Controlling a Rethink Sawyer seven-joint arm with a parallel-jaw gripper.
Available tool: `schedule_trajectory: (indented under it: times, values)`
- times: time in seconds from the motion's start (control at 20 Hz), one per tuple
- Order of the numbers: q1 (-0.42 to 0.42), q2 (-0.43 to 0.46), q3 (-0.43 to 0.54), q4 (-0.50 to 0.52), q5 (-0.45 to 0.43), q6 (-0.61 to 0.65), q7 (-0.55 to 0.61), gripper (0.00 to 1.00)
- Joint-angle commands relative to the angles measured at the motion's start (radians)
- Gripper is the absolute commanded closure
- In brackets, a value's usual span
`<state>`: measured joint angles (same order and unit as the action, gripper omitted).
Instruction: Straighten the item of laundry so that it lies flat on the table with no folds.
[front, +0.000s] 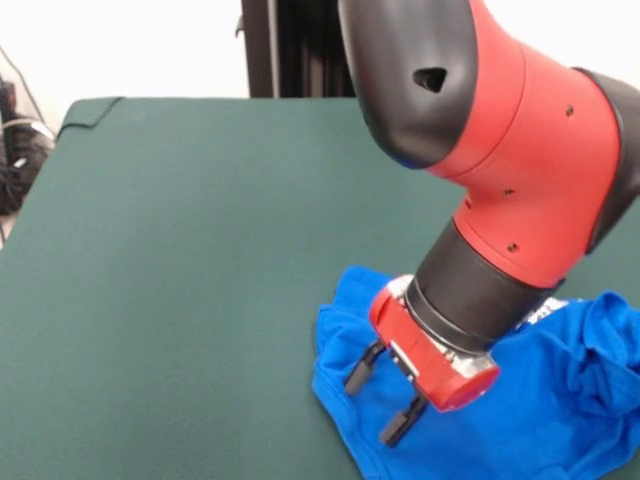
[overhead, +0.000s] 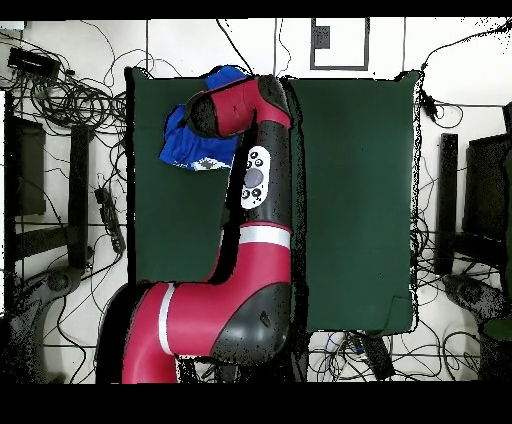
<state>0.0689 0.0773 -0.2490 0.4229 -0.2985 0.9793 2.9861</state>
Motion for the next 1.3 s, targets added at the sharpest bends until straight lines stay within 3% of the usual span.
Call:
schedule_trajectory:
  times: [0.05, 0.5, 0.7, 0.8, 0.95, 1.3]
  values:
    - [-0.019, -0.029, 0.045, 0.252, -0.051, -0.008, -0.398, 0.00]
    - [-0.034, -0.016, 0.062, 0.247, -0.064, -0.022, -0.414, 0.00]
    - [-0.035, 0.017, 0.073, 0.207, -0.058, 0.034, -0.428, 0.00]
    - [-0.029, 0.043, 0.070, 0.154, -0.050, 0.174, -0.473, 0.00]
    - [-0.024, 0.115, 0.061, -0.016, -0.054, 0.487, -0.626, 0.00]
    - [-0.038, 0.200, 0.025, -0.248, -0.076, 0.723, -0.812, 0.00]
